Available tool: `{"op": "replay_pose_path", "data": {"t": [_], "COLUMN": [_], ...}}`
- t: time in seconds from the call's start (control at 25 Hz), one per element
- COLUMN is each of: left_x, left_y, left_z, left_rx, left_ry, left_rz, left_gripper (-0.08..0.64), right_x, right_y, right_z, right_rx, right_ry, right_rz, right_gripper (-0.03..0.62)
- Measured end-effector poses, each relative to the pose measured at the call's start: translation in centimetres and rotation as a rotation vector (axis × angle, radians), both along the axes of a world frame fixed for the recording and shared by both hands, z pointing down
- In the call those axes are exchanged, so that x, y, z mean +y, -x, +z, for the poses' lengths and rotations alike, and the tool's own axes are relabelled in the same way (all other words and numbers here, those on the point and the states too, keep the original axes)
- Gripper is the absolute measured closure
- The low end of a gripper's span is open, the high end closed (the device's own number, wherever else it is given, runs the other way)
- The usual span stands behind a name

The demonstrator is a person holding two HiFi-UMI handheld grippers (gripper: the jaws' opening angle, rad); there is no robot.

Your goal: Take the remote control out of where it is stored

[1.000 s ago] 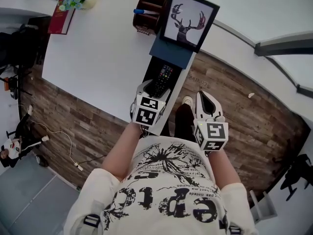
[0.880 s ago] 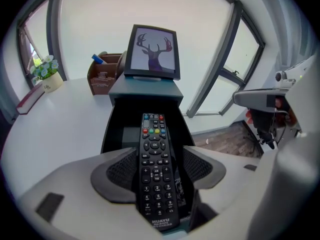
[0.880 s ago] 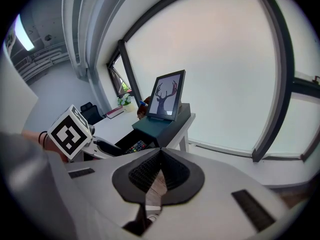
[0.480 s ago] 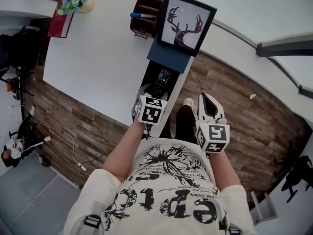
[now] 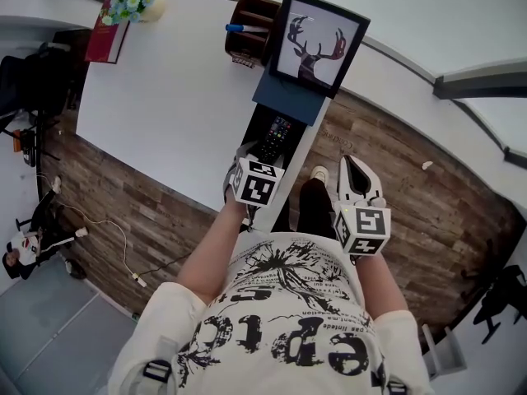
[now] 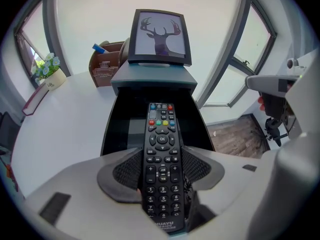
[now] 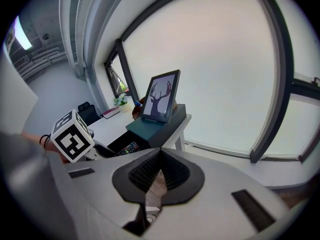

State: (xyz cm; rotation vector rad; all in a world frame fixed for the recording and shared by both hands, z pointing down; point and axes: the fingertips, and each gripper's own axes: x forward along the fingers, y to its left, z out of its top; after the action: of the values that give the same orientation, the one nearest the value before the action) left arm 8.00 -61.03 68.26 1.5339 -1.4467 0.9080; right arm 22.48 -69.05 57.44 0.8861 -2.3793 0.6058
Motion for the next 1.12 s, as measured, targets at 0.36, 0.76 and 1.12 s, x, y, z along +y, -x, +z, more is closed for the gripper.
{"op": "replay_pose_path", "data": {"t": [0.36,0.76,1.12], "left_x": [1.1,-0.7,-1.0], "left_y": [1.0,0.3,0.7], "left_z": [-3.4,-13.1,-23.5], "left_rx": [0.064,0.005,0.004], "left_ry": [-0.078,-0.447,-0.794], "left_rz": [-0.073,0.035,0.12], "left_gripper": [0.305,0.305,0.305], "right_x": [0.6,3.7,5.6], "right_y": [0.6,3.0,6.1], "right_z": [-1.0,-3.2,-7.1], "right_rx": [0.009,0.01,-0.01], "right_ry": [-0.033,-0.099,-0.22], "right_rz": [-0.016,-0.047,-0.002], "right_gripper": [0.591,0.591,0.591]}}
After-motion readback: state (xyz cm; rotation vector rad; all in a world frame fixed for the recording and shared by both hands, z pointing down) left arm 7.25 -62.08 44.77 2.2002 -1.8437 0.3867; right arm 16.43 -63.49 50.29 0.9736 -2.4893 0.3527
